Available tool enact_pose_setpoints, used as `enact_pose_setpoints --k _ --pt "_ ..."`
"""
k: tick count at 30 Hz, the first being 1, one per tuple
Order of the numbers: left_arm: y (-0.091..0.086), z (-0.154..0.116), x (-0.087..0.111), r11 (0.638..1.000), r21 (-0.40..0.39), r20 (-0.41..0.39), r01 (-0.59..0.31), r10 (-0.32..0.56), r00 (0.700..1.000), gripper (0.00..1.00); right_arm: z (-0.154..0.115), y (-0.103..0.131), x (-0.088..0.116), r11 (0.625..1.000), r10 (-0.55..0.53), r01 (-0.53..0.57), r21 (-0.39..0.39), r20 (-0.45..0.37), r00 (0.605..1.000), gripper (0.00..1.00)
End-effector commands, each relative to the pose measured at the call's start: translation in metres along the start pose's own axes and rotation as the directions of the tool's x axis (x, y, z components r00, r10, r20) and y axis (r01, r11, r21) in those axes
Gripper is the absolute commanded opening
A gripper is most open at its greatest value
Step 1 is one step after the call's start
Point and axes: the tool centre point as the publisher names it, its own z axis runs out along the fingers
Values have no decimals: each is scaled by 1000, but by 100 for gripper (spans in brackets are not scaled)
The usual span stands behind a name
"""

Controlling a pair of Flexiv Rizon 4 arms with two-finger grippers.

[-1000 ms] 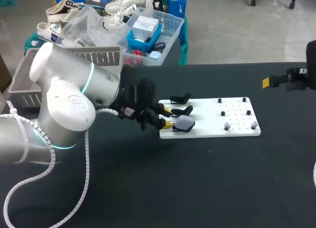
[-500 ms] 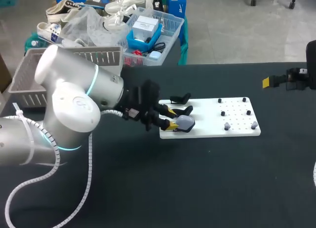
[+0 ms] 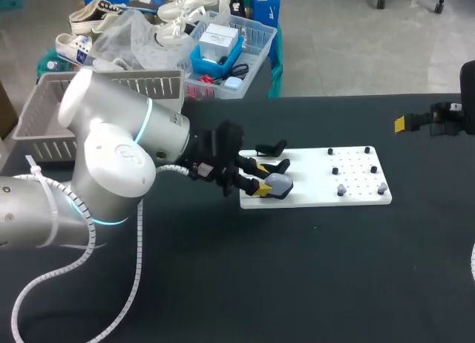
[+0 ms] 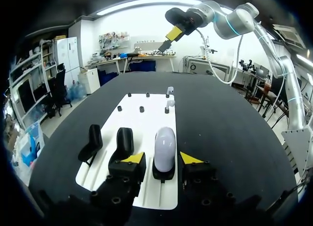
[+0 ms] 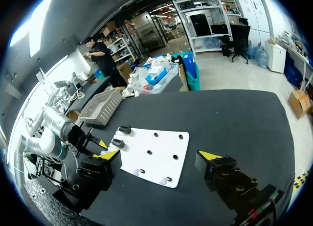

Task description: Pick up each earbud case from the left stands, insert the matching earbuds, close the lid, and place the case in the box.

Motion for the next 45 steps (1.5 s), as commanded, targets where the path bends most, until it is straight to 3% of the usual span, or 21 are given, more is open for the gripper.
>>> enact_pose_setpoints --k 1,11,16,32,33,34,35,45 --pt "3 3 0 1000 3 1 2 -2 1000 45 0 -1 0 1000 -1 1 -2 -1 1000 100" --pt "2 6 0 1000 1 4 9 -9 1000 43 0 -1 0 1000 -1 1 -2 -1 1000 100" --pt "1 7 1 1000 2 4 13 -13 1000 35 0 -1 0 1000 -1 1 -2 -1 1000 100" --pt "-1 9 0 1000 5 7 19 -19 1000 32 0 -1 0 1000 -1 1 -2 -1 1000 100" --pt "-2 9 0 1000 6 8 21 -21 1000 29 0 -1 0 1000 -1 1 -2 -1 1000 100" --pt "-2 9 0 1000 7 9 22 -22 1000 11 0 -1 0 1000 -1 1 -2 -1 1000 100" --pt "-3 9 0 1000 7 10 23 -23 1000 0 0 -1 0 1000 -1 1 -2 -1 1000 100" --pt "-3 1 -4 999 0 32 40 -40 999 0 0 -1 0 1000 -1 1 -2 -1 1000 100"
